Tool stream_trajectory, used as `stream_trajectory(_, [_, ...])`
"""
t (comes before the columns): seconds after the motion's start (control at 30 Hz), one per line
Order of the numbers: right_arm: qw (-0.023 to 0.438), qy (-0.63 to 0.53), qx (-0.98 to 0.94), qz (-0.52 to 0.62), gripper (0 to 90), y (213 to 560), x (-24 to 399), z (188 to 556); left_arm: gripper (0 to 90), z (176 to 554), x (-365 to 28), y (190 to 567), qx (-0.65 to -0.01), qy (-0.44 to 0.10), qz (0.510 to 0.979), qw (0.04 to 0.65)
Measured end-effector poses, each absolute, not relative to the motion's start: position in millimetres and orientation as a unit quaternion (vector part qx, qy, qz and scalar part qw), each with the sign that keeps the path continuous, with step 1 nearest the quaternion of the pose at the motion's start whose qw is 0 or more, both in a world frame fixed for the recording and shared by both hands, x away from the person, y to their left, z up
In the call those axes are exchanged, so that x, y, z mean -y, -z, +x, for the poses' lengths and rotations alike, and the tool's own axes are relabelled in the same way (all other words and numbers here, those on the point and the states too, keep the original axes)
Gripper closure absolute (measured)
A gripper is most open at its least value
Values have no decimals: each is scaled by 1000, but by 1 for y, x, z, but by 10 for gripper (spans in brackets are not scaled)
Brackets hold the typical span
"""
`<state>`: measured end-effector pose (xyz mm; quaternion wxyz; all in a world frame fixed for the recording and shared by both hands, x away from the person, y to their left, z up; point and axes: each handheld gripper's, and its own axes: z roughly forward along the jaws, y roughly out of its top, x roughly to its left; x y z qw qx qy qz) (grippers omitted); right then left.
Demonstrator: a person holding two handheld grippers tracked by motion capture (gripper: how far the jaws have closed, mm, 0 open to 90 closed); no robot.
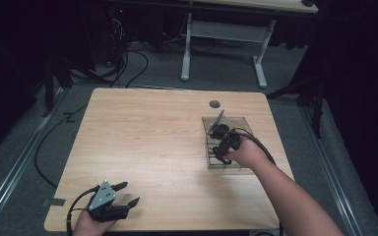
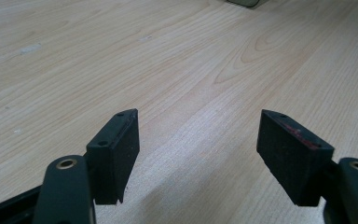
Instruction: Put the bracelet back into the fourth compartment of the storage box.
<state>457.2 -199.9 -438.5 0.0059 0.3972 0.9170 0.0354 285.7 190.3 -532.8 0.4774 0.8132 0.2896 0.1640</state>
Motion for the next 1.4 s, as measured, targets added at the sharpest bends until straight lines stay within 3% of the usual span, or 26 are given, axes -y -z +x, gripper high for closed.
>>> stream_trajectory(0.8, [-14, -11, -922, 387, 717, 477, 187, 473, 302, 286, -191, 533, -288, -162, 814, 478])
stream_trajectory(1.4, [-20, -12, -920, 392, 715, 485, 188, 472, 303, 286, -190, 533, -287, -162, 815, 476])
